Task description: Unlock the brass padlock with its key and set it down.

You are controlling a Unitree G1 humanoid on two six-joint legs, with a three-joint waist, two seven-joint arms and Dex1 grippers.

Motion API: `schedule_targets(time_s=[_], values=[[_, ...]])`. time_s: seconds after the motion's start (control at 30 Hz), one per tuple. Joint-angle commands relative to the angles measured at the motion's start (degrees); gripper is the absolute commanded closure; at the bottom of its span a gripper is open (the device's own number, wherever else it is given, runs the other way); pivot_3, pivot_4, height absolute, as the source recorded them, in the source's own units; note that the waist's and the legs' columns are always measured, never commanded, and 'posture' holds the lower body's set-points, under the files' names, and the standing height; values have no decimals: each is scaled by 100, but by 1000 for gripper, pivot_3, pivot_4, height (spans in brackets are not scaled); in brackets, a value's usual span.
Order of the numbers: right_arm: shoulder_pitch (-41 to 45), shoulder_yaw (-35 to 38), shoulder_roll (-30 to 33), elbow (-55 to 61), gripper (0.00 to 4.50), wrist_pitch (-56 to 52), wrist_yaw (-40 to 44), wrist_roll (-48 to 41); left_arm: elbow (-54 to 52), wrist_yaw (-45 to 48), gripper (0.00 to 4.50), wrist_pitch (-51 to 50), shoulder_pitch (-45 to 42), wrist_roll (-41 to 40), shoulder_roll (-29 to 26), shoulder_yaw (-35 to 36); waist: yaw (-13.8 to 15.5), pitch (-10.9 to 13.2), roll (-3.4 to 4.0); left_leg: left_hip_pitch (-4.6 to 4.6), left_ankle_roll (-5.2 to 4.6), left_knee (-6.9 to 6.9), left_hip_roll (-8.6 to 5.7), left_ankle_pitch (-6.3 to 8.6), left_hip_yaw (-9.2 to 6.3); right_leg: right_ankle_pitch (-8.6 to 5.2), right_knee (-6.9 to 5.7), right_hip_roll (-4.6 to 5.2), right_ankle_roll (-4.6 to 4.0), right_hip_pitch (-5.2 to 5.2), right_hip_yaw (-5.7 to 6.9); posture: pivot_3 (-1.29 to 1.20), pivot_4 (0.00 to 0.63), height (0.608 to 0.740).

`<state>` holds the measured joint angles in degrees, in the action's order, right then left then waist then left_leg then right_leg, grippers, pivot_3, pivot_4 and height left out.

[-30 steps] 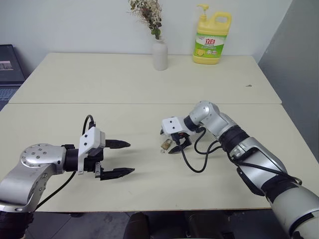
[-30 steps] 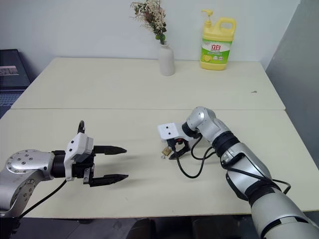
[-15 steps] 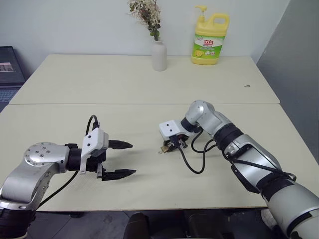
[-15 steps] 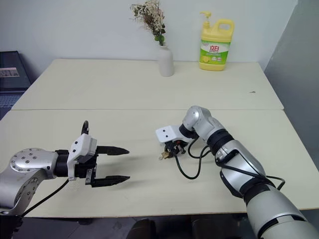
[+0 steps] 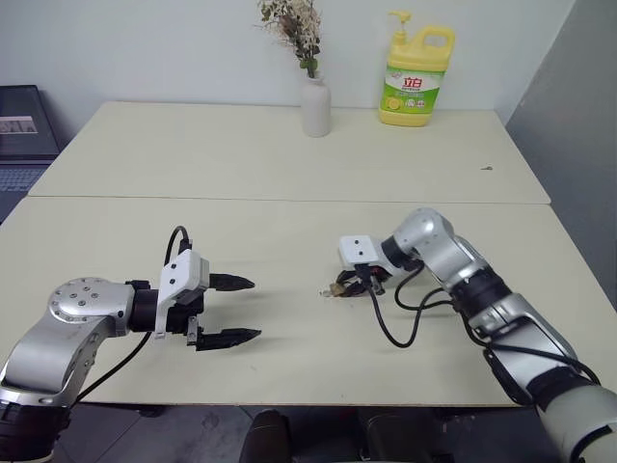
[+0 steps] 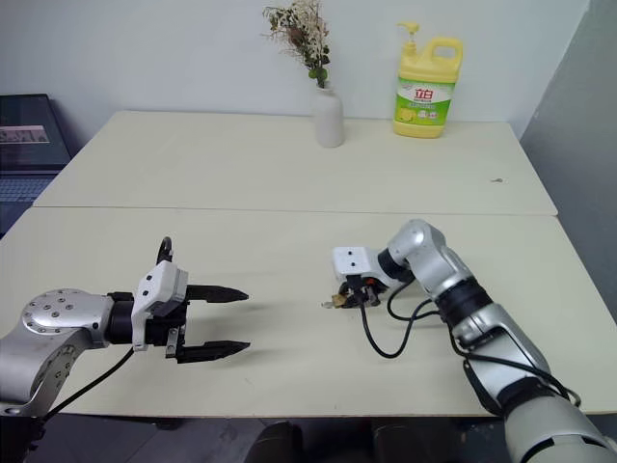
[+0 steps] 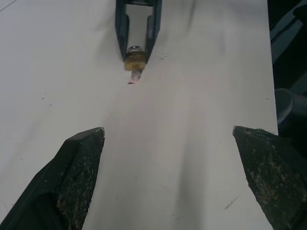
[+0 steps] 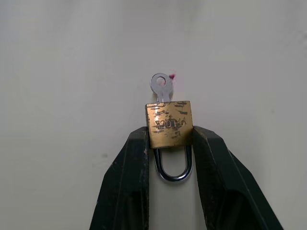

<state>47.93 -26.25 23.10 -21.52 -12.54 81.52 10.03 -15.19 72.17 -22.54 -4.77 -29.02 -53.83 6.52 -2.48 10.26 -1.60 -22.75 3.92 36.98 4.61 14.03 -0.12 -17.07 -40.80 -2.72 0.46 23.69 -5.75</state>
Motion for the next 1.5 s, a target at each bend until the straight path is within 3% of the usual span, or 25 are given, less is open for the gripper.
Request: schedule_targets(time_s=[0.03, 0.3, 0.53, 0.57, 0.83, 1.1, 1.5], values=[[-660, 358, 359, 1541, 3587, -968, -226, -246, 37, 82, 0, 147, -175, 1, 8, 1, 6, 0, 0, -7, 0, -1, 1, 0, -3, -1, -1, -1, -1, 6, 3, 0, 150, 740], [-1402, 671, 357, 2983, 3587, -2492, -1507, -287, 182, 141, 0, 218, -383, 49, 74, -176, -93, 1, 0, -8, 0, -1, 2, 0, -3, -21, -6, -5, 21, 14, -2, 0, 150, 740], [-1618, 418, 416, 3065, 3587, -2488, -2150, -201, 233, 159, 0, 269, -489, 110, 163, -313, -91, 0, -2, -16, 0, -2, 0, 0, 0, -25, -5, -6, 23, 20, -6, 0, 150, 740], [-1623, 398, 432, 3053, 2823, -2488, -2186, -214, 240, 161, 0, 276, -493, 114, 165, -319, -91, 0, -2, -17, 0, -2, 0, 0, 1, -25, -5, -6, 23, 22, -6, 0, 150, 740], [-1709, 570, 546, 3338, 60, -2838, -2333, -519, 265, 165, 0, 303, -487, 125, 169, -340, -91, 0, -2, -17, 0, -3, 1, 0, 0, -26, -6, -6, 23, 24, -5, 0, 150, 740], [-2099, 935, 1068, 4354, 60, -3382, -2172, -1320, 193, 159, 0, 296, -388, 85, 162, -294, -95, 0, -5, -24, 0, -4, 1, 0, 0, -30, -5, -6, 25, 30, -4, 0, 150, 740], [-1313, 421, 700, 2776, 60, -2452, -2415, -1221, 162, 225, 0, 283, -442, 85, 134, -331, -123, 1, -6, -23, 0, -3, 1, 0, 2, -30, -7, -9, 24, 32, -9, 0, 150, 740]])
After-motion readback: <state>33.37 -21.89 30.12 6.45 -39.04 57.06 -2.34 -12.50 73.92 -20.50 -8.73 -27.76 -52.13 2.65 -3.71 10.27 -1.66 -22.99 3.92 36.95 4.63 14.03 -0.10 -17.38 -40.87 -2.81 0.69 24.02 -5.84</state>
